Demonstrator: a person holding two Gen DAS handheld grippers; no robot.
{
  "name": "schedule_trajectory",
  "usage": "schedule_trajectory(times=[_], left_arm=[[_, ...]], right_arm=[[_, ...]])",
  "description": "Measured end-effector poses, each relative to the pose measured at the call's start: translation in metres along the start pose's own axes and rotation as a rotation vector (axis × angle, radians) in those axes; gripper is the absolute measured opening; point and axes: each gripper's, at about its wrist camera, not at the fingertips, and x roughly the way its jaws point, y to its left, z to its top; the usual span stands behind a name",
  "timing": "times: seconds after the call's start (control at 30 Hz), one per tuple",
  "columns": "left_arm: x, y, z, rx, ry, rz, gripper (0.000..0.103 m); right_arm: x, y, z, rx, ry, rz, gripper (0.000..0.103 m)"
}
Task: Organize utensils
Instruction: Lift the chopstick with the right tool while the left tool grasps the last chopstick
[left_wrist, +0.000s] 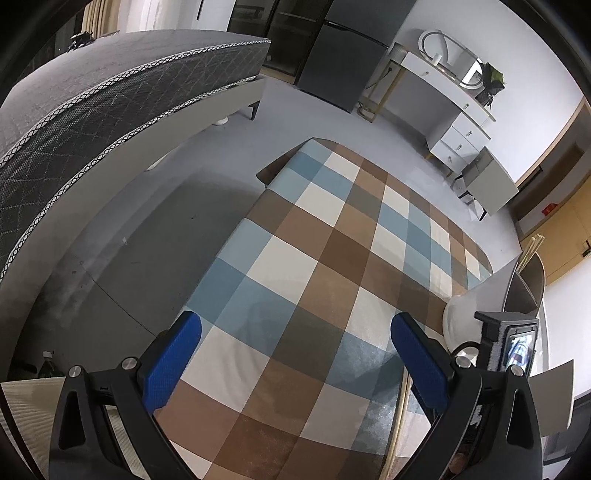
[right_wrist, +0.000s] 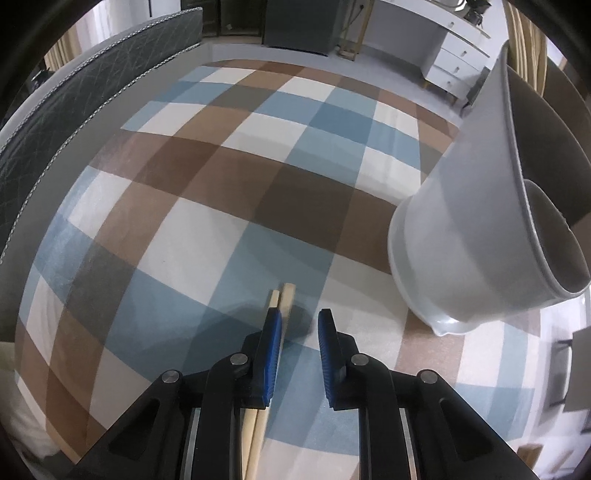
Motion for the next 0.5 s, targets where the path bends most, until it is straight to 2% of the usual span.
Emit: schedule_trajectory(times=[0.1,0.37,0.43,0.47,0.5], left_arm=[[0.002,0.003,0.000,-0.015,0.015,-0.002,0.100],[0.004,0.007,0.001,-0.021,0.033,0.003,0.100],[0.005,0.009,0.002,-0.027,0.037,0.015,0.100],[0.006,0.009,0.002,-0.030,0.038,0.022,0.100],[0.006,0.009,0.002,-0.030,0.041,0.027,0.100]], right_arm=[[0.003,0.005,0.003,-0.013,0.006,-0.012,0.021],[0.009,0.010,0.017,-0.022,-0.007,-0.012,0.020],[0.008,0.010,0.016,-0.015,-0.009,0.017,0.014],[0.007,0.009,0.015,-0.005,-0.007,0.045,0.006],[0.005,0.008,0.012,0.006,-0.018,0.060,0.005]])
